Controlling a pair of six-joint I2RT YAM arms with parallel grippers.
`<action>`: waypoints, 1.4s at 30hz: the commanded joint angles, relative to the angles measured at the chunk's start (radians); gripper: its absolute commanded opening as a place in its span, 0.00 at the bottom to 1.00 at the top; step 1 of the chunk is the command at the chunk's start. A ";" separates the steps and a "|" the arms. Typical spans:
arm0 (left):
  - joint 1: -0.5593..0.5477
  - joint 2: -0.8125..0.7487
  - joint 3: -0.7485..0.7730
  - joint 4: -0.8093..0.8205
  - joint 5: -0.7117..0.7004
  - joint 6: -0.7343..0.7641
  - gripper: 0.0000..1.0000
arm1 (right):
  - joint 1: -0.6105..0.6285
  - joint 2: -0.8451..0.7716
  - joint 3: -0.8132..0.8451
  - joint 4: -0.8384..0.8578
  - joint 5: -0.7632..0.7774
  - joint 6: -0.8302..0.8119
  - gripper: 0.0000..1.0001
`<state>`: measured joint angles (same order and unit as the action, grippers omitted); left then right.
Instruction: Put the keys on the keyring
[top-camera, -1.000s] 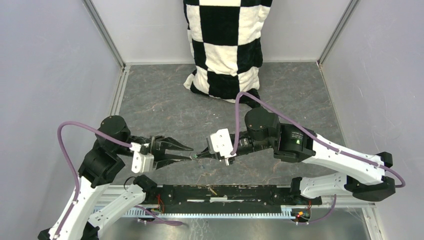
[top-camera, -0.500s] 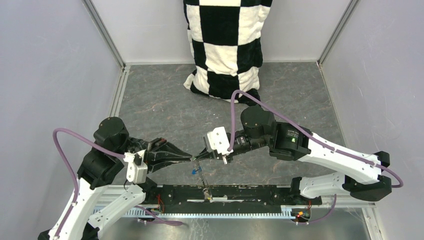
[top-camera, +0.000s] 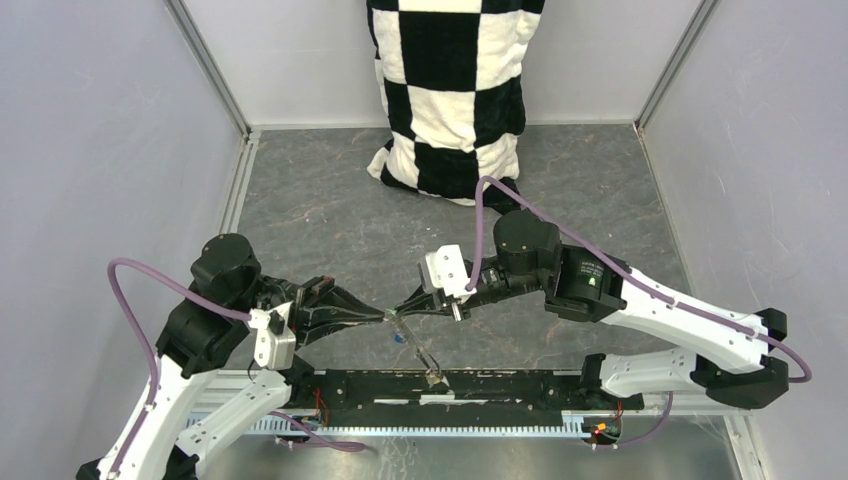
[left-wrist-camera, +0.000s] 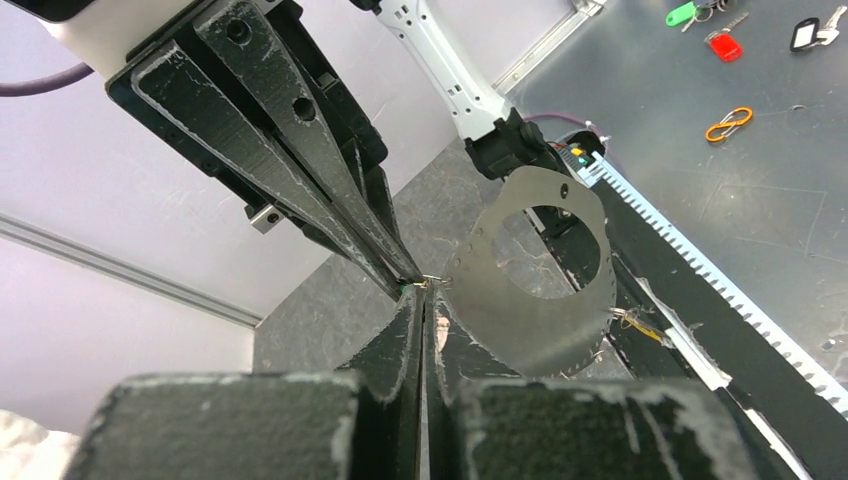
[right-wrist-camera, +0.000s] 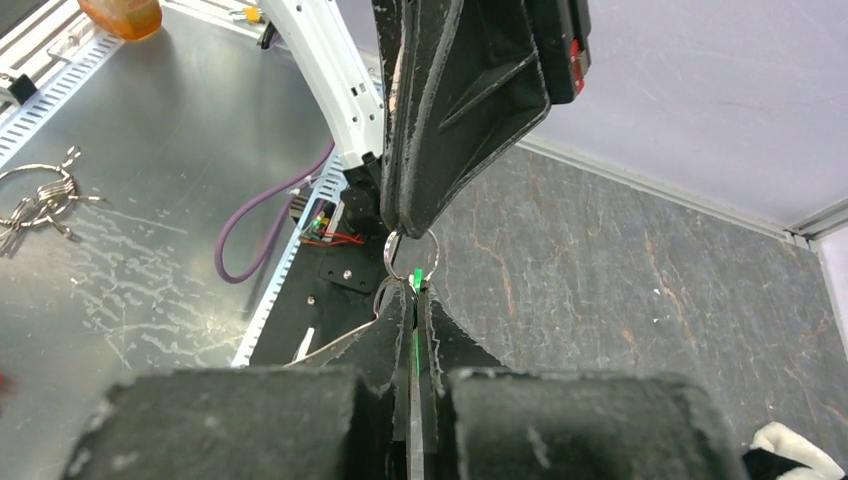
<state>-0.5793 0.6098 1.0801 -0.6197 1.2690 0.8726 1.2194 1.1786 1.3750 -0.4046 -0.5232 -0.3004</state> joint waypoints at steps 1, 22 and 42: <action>-0.002 -0.002 -0.023 -0.014 0.075 -0.009 0.02 | -0.022 -0.041 -0.048 0.201 0.050 0.050 0.00; -0.002 -0.031 -0.098 -0.020 0.038 -0.002 0.02 | -0.021 -0.180 -0.351 0.645 0.165 0.210 0.00; -0.002 -0.055 -0.088 0.223 -0.240 -0.326 0.70 | -0.022 -0.168 -0.335 0.588 0.019 0.182 0.00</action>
<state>-0.5800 0.5594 1.0065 -0.4900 1.0626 0.6739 1.1995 1.0267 1.0172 0.1043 -0.4603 -0.1280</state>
